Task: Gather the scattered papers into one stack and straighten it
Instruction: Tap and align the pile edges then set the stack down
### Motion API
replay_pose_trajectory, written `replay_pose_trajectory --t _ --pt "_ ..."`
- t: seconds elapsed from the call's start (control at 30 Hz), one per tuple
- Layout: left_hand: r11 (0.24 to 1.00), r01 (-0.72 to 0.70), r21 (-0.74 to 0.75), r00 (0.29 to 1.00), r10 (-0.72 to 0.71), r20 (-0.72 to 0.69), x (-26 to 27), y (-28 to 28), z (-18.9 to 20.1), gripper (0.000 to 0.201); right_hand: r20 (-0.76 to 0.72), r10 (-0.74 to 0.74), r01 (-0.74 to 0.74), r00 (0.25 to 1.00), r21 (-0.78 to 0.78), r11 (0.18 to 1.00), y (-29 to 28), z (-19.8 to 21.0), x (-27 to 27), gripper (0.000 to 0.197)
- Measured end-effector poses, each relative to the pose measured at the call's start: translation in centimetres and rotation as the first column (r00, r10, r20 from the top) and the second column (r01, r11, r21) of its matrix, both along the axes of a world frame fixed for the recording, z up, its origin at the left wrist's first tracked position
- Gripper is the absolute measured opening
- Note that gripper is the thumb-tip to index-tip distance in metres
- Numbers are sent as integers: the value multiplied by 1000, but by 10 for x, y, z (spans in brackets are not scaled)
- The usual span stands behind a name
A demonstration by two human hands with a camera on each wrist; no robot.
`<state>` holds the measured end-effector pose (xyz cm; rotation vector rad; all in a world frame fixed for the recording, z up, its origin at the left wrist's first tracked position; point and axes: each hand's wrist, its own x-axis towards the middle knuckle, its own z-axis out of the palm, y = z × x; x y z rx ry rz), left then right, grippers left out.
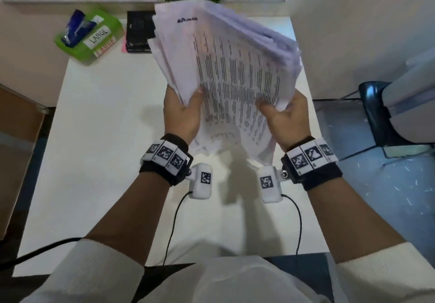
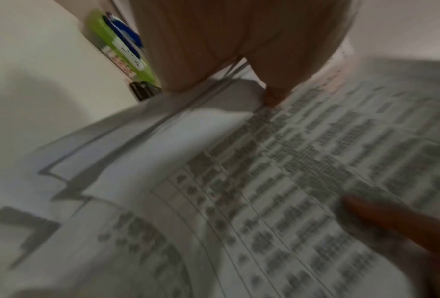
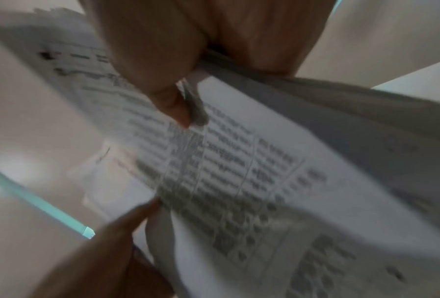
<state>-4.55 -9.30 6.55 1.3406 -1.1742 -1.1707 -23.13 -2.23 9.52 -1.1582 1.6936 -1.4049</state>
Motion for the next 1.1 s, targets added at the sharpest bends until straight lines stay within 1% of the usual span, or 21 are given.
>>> replay_pose_trajectory --t 0.1,0.17,0.23,0.27,0.33,0.37,0.43,0.47,0.53,0.63,0.67,0.7,0.73,0.83,0.87,0.93,1.0,1.1 --pt "996 -60 -68 998 60 -12 -17 4 7 36 23 -111 113 994 -124 986 -11 -3 16 24" --pt "996 -60 -65 998 60 0 -18 8 2 38 56 -168 174 984 -116 978 -14 -16 16 27" --pt "998 -59 -31 998 58 -27 -14 13 -9 42 72 -175 180 982 -57 982 -12 -34 10 32" --pt "998 -58 3 997 58 -46 -12 16 -14 47 84 -171 173 982 -21 985 -9 -43 7 35" --pt "995 -71 64 995 75 -62 -7 19 -19 68 148 -160 158 976 26 987 -3 -55 3 36" --pt "995 -73 68 995 77 -61 -6 19 -20 77 176 -157 154 972 32 988 0 -58 0 37" --pt "996 -77 55 995 80 -64 -4 15 -19 83 172 -153 152 973 19 988 1 -59 -6 39" --pt "996 -70 50 995 74 -70 -2 12 -20 80 149 -156 155 977 18 988 2 -59 -11 38" --pt "999 -39 24 996 41 -78 3 4 -21 59 102 -154 152 983 34 988 2 -63 -23 32" --pt "999 25 20 997 -24 -77 3 -2 -20 27 97 -132 126 986 65 990 -1 -71 -35 29" --pt "999 39 12 996 -38 -86 -1 -1 -18 23 95 -125 117 988 82 990 -3 -69 -34 29" --pt "999 38 2 996 -38 -84 -7 0 -12 25 96 -111 102 989 91 991 -5 -69 -33 30" --pt "1000 20 -18 997 -21 -67 -13 1 -8 30 109 -109 99 988 93 991 -7 -65 -30 35" --pt "993 -52 -110 997 45 -62 -27 1 9 40 195 -109 107 975 21 994 -14 -49 -22 51" --pt "989 -56 -134 996 46 -75 -27 -1 12 40 229 -101 105 968 -6 994 -16 -43 -21 52" --pt "976 -42 -212 996 24 -85 -20 -6 17 33 263 -71 92 962 -69 993 -18 -37 -26 44" --pt "958 -4 -287 998 -15 -63 -11 -9 17 29 253 -53 81 966 -102 991 -17 -37 -33 34" --pt "955 75 -286 997 -78 1 -2 -6 8 30 228 -56 75 972 -79 994 -10 -50 -40 25"
